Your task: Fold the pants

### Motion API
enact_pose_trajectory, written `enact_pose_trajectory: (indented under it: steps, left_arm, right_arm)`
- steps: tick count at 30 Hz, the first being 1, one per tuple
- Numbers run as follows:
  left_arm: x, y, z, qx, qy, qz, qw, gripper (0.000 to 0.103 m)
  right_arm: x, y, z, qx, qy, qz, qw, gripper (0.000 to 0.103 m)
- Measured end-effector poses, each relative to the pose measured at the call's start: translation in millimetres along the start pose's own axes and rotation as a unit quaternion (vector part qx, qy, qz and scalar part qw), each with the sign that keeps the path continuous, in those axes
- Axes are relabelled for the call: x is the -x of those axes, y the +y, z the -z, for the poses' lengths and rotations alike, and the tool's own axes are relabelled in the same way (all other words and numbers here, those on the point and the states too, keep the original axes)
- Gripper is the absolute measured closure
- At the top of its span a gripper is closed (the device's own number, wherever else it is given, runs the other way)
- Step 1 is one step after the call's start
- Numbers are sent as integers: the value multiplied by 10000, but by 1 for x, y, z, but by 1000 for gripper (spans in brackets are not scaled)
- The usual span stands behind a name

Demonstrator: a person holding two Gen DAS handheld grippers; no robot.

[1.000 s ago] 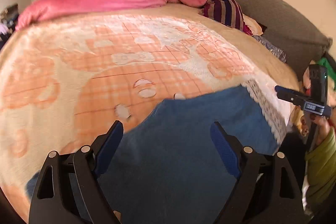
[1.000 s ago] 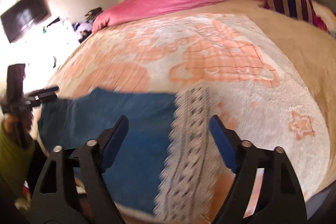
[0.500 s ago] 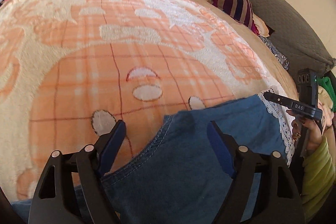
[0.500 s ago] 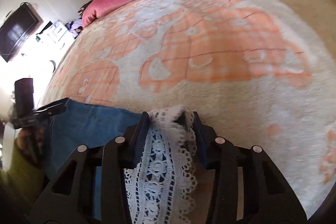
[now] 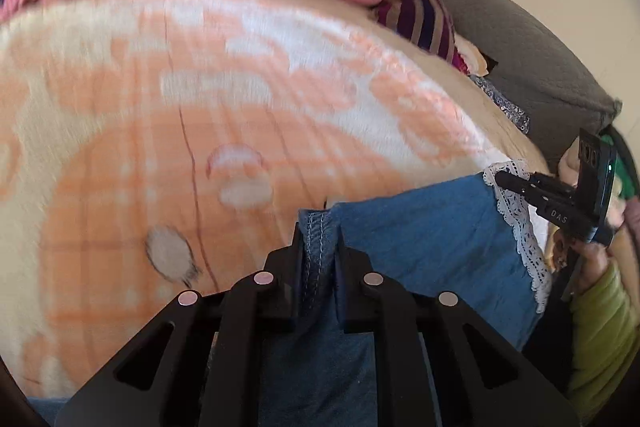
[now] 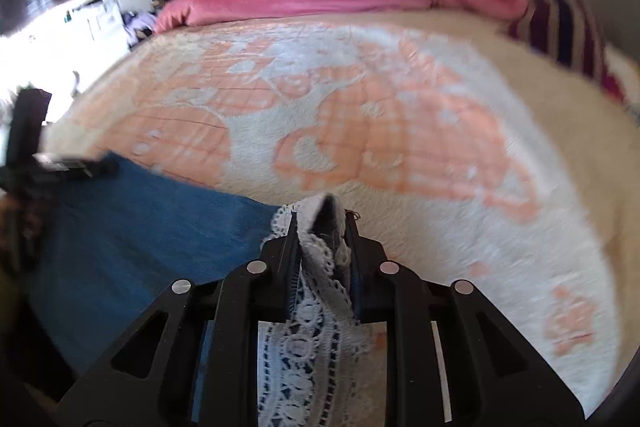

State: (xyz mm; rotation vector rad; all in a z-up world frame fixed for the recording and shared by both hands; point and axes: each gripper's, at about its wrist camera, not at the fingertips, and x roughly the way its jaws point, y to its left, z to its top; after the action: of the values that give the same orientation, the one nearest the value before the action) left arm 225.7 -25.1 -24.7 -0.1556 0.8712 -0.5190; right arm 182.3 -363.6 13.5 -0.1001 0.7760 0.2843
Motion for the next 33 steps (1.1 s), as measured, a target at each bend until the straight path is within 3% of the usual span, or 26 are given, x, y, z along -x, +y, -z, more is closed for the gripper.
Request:
enact_pose_trajectory:
  steps: [1,5,9,12,13,14,15,20,22,23,24,29,33]
  left_arm:
    - [5,-5,-3,-148,-89,-80,9998,92]
    - [-2,-13,-7,-526,-97,-447,9976,92]
    - [-28,2,-1,-298,251,-507,9980,92]
    - [-30,9,2,-193,297,-484,9982,89]
    - [-28,10,2,-168,276,-474,9984,88]
    - [-27,11,2,-148,260,-472,9984,87]
    - [-26,12,3,-129,239,-464,9986,85]
    - [4,12,2,-71,-61,-561,9984,78]
    - [24,11,6,-33,-185,-603,9980,73]
    - [33,11,9,6,-215,-607,9979,64]
    - [41,11,13,39,-236,-609,9979,59]
    - [84,8,45,271,-397,-567,9972,58]
    - [108,7,83,334,-389,-1084,9928,52]
  right_arm:
    - [-1,0,-6,93,-4,120,9999,95]
    - [-21,-8,-23,219,229,148,9994,95]
    - [-57,-9,-17,276,694,114,9971,93]
    - [-57,-19,-11,-13,636,-94,9979,89]
    - [-53,-24,-11,-113,552,-98,9984,79]
    - [-48,-28,-10,-235,468,-64,9986,57]
    - [-43,-32,-10,-365,386,-49,9986,50]
    - [17,-59,6,-1275,-316,-320,9908,46]
    - [41,-60,20,-1572,-402,-560,9852,38]
    - [47,-59,25,-1631,-377,-636,9838,36]
    - [57,-53,38,-1665,-295,-728,9829,36]
    - [79,-33,70,-1613,198,-1032,9813,36]
    - [66,-31,87,-1706,855,-960,9769,36]
